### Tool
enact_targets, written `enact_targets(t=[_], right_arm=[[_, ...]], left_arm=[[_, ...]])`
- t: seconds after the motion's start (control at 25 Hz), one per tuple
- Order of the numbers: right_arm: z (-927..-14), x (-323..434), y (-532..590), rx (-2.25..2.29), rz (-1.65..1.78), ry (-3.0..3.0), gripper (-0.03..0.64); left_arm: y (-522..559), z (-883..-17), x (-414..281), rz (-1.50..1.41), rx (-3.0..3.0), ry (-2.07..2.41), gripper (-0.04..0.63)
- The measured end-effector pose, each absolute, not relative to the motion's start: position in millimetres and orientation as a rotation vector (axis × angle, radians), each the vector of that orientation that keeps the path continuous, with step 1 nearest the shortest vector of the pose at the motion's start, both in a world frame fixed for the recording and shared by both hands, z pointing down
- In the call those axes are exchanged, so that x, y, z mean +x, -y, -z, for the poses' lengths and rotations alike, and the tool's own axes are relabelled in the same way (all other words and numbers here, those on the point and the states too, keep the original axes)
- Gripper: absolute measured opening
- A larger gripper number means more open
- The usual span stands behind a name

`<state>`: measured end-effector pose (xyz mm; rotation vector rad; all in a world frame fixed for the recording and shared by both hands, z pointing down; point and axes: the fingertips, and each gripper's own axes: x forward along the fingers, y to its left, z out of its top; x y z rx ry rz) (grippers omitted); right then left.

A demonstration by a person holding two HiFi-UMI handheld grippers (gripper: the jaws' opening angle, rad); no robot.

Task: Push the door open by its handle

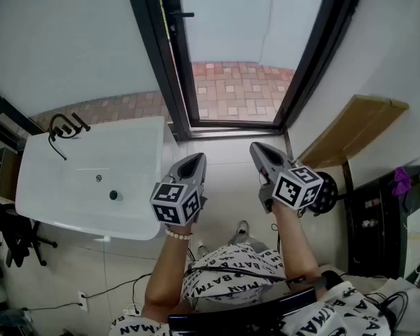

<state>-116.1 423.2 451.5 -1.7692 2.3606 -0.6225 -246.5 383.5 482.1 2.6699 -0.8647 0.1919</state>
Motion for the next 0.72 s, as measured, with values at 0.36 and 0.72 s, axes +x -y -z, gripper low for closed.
enact_targets(t=[0.36,0.72], right_arm=[[-451.8,-79.1,-408.3,-1.733,0.603,-2.407,0.230],[-435.7,-11.0,-384.5,-1.665,0.486,-2.452,0.259]], left_arm=[[-369.5,-486.4,-225.5,-0.197,2.644,0.901,-0.012],[-348.4,-497.1,-188.9,-0.203,2.612,0.951,-0.012]])
